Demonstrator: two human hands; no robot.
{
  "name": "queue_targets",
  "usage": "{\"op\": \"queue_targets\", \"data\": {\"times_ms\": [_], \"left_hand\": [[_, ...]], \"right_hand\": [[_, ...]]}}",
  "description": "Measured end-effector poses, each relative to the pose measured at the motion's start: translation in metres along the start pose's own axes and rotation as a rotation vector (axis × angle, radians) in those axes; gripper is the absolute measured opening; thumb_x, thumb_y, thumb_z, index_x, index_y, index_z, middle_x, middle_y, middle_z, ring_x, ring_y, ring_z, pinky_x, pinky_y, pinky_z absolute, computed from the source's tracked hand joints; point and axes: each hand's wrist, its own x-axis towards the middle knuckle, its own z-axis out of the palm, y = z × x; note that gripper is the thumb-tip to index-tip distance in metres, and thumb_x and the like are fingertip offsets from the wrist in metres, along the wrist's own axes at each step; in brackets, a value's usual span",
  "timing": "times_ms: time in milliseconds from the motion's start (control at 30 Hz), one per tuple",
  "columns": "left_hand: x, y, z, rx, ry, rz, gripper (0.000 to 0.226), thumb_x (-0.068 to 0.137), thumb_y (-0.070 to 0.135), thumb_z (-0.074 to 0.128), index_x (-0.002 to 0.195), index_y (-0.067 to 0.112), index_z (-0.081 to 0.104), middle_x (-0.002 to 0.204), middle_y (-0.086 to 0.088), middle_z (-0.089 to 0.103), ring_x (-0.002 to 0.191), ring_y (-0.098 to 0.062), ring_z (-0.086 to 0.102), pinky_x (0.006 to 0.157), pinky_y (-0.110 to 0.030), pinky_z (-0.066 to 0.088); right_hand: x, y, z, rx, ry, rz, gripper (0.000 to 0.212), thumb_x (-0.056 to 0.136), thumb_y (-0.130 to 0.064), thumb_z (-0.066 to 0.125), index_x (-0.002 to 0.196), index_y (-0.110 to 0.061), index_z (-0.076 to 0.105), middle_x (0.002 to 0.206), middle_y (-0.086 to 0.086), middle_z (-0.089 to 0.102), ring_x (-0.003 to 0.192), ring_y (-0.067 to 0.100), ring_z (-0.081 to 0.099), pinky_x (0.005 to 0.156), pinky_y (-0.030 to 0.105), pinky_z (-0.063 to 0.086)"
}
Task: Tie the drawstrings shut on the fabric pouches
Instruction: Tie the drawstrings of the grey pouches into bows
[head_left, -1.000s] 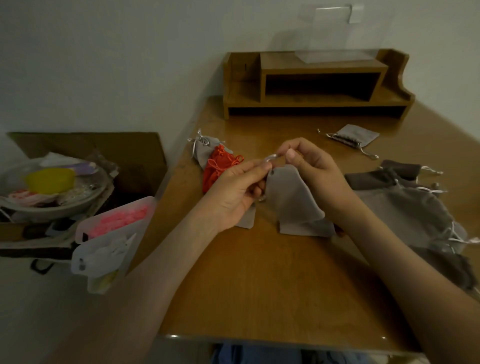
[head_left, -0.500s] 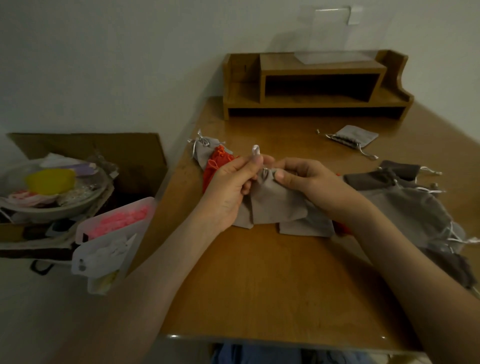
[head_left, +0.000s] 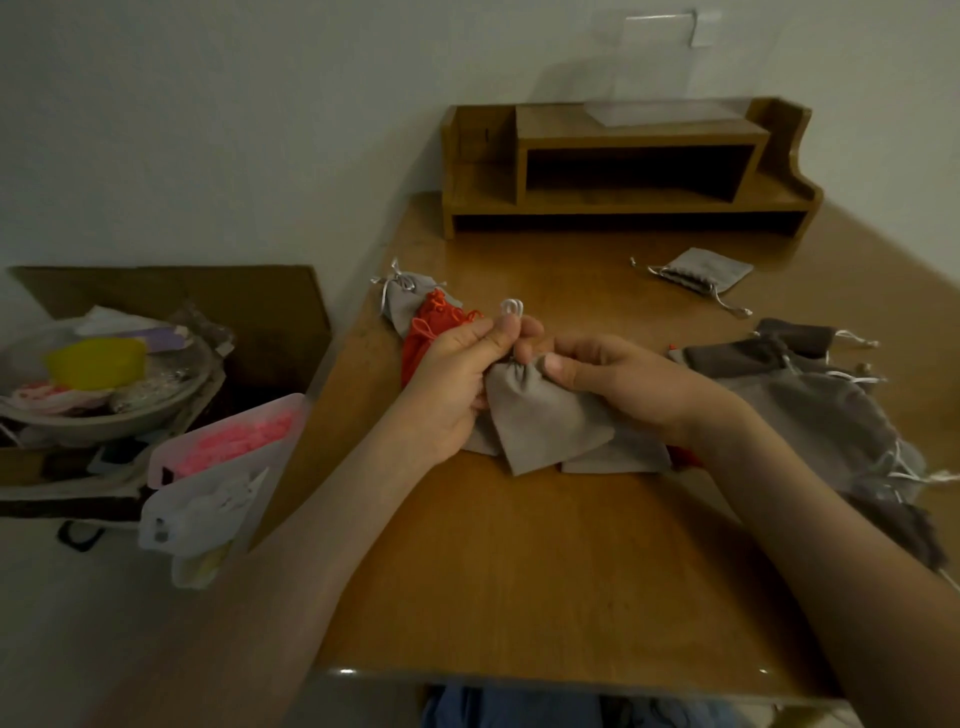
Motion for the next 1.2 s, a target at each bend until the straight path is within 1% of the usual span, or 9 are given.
{"op": "queue_targets", "data": {"times_ms": [133, 267, 333, 433, 533, 733, 867, 1067, 1200], "left_hand": [[0.001, -0.001, -0.001, 0.021, -0.056, 0.004, 0.029, 0.098, 0.023, 0.041, 0.084, 0.008, 0.061, 0.055, 0.011, 0.051, 0.051, 0.0, 0.05, 0.053, -0.012, 0.041], [0.0, 0.0, -0.001, 0.036, -0.1, 0.002, 0.03, 0.1, 0.018, 0.038, 0.09, 0.0, 0.06, 0.053, 0.012, 0.051, 0.056, 0.003, 0.058, 0.052, -0.009, 0.042], [-0.001, 0.0, 0.0, 0.075, -0.103, 0.0, 0.029, 0.101, 0.018, 0.035, 0.102, -0.002, 0.057, 0.053, 0.013, 0.051, 0.047, 0.004, 0.052, 0.044, -0.007, 0.037], [0.0, 0.0, -0.002, 0.125, -0.109, 0.001, 0.027, 0.1, 0.022, 0.038, 0.11, 0.014, 0.062, 0.056, 0.012, 0.046, 0.043, 0.001, 0.038, 0.041, -0.01, 0.029], [0.001, -0.003, -0.003, 0.153, -0.136, -0.029, 0.027, 0.093, 0.028, 0.044, 0.113, 0.014, 0.057, 0.056, 0.011, 0.047, 0.044, -0.002, 0.033, 0.044, -0.018, 0.019], [0.001, -0.002, -0.002, 0.108, -0.114, -0.047, 0.017, 0.093, 0.026, 0.046, 0.102, 0.015, 0.055, 0.055, 0.009, 0.049, 0.038, -0.001, 0.031, 0.036, -0.013, 0.022], [0.003, -0.003, -0.004, 0.023, -0.018, -0.054, 0.021, 0.099, 0.021, 0.044, 0.084, 0.013, 0.055, 0.06, 0.008, 0.054, 0.037, -0.002, 0.031, 0.037, -0.013, 0.023], [0.005, -0.004, -0.003, 0.034, 0.003, -0.106, 0.026, 0.1, 0.021, 0.044, 0.084, 0.007, 0.058, 0.056, 0.009, 0.053, 0.035, -0.001, 0.032, 0.035, -0.013, 0.022], [0.005, -0.009, -0.004, 0.121, 0.019, -0.104, 0.029, 0.101, 0.016, 0.042, 0.077, 0.01, 0.058, 0.059, 0.003, 0.046, 0.037, -0.002, 0.03, 0.036, -0.014, 0.022]], "right_hand": [[0.0, 0.002, 0.0, 0.041, 0.046, 0.117, 0.033, 0.092, -0.053, 0.038, 0.097, -0.032, 0.062, 0.097, -0.017, 0.068, 0.09, -0.001, 0.063, 0.077, 0.016, 0.049], [-0.001, 0.001, 0.0, 0.079, 0.104, 0.139, 0.025, 0.09, -0.045, 0.05, 0.096, -0.024, 0.064, 0.095, -0.009, 0.069, 0.081, 0.002, 0.065, 0.07, 0.016, 0.049], [-0.001, 0.001, -0.001, 0.134, 0.143, 0.149, 0.025, 0.091, -0.038, 0.055, 0.101, -0.017, 0.064, 0.096, -0.003, 0.07, 0.081, 0.007, 0.067, 0.068, 0.019, 0.051], [0.002, 0.004, 0.001, 0.217, 0.151, 0.143, 0.027, 0.091, -0.035, 0.056, 0.107, -0.014, 0.063, 0.099, -0.001, 0.07, 0.088, 0.013, 0.067, 0.07, 0.023, 0.049], [0.003, 0.003, 0.002, 0.251, 0.143, 0.124, 0.019, 0.094, -0.025, 0.051, 0.097, -0.013, 0.066, 0.087, -0.004, 0.071, 0.081, 0.009, 0.066, 0.072, 0.024, 0.048], [0.005, 0.002, 0.002, 0.304, 0.13, 0.023, 0.02, 0.094, -0.025, 0.052, 0.092, -0.008, 0.062, 0.084, 0.006, 0.063, 0.078, 0.017, 0.061, 0.075, 0.027, 0.048], [0.002, 0.0, 0.0, 0.392, 0.153, -0.046, 0.026, 0.096, -0.028, 0.047, 0.074, -0.015, 0.051, 0.068, 0.0, 0.049, 0.061, 0.011, 0.05, 0.061, 0.024, 0.041], [0.002, 0.002, 0.008, 0.361, 0.044, -0.225, 0.016, 0.096, -0.01, 0.045, 0.097, -0.002, 0.059, 0.094, 0.011, 0.065, 0.09, 0.022, 0.062, 0.083, 0.029, 0.051], [0.003, 0.004, 0.01, 0.245, 0.094, -0.26, 0.015, 0.09, -0.008, 0.05, 0.098, 0.002, 0.058, 0.093, 0.013, 0.066, 0.093, 0.023, 0.062, 0.086, 0.031, 0.05]]}}
